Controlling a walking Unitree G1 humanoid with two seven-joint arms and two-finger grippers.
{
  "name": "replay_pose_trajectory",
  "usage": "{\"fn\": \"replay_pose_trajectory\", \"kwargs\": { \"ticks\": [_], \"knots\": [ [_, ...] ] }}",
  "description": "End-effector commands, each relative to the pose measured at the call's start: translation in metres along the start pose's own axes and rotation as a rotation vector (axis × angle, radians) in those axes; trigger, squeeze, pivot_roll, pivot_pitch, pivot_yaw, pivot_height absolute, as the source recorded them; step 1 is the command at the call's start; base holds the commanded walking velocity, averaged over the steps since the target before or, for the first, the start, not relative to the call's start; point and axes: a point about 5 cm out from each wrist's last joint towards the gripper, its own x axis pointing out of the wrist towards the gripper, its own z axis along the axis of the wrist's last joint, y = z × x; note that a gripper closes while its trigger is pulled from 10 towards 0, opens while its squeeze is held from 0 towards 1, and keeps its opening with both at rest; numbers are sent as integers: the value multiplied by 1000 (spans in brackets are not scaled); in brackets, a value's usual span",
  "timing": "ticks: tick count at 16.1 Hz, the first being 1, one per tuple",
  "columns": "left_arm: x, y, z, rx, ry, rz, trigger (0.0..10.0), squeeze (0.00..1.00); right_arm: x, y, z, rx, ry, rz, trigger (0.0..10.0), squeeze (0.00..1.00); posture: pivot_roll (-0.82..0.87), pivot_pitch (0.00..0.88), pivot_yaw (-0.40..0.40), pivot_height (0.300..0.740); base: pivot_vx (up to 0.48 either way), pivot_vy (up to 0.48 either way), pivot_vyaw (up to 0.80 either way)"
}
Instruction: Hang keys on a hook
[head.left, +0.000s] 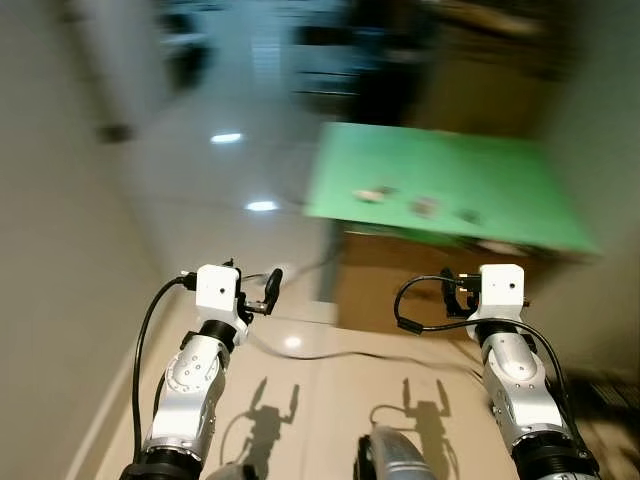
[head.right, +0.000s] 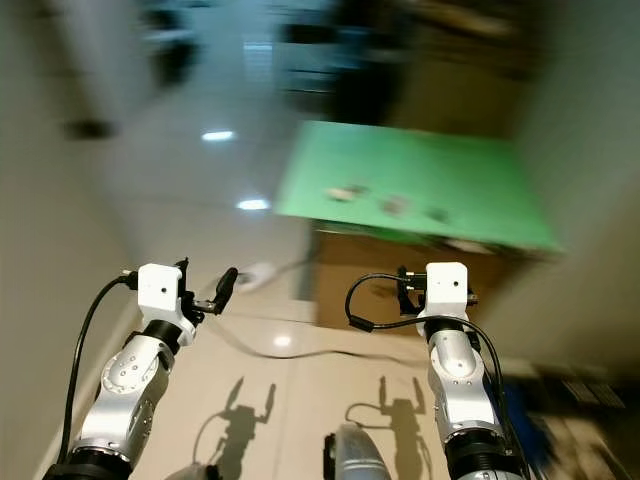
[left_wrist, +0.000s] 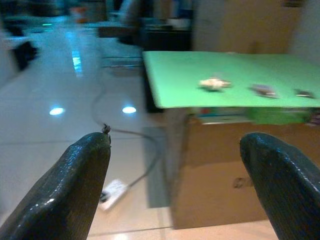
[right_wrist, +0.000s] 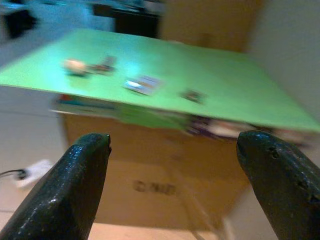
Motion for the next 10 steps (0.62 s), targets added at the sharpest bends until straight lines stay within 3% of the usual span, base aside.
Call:
{"fn": "replay_pose_trajectory", "kwargs": {
  "ticks": [1, 4, 5, 6, 10],
  "knots": [
    [1, 2, 2, -4, -10, 19, 10000, 0, 1, -2, 0, 8, 5, -3, 10000, 0, -88, 0, 4, 678, 0, 0, -663],
    [-1, 1, 1, -17, -16, 43, 10000, 0, 2, -1, 3, -17, -15, 6, 10000, 0, -86, 0, -5, 678, 0, 0, -625],
    [-1, 1, 3, -58, -38, 58, 10000, 0, 3, 1, 5, -27, -26, 12, 10000, 0, -88, 0, -6, 674, 0, 0, 0],
    [-1, 1, 4, -80, -50, 64, 10000, 0, 4, 2, 7, -24, -33, 16, 10000, 0, -87, 0, -7, 674, 409, 0, 0],
    [2, -3, 9, -40, -60, 36, 10000, 0, 5, 1, 10, -4, -43, 25, 10000, 0, -95, 0, -5, 689, 469, 0, 0]
  ]
}}
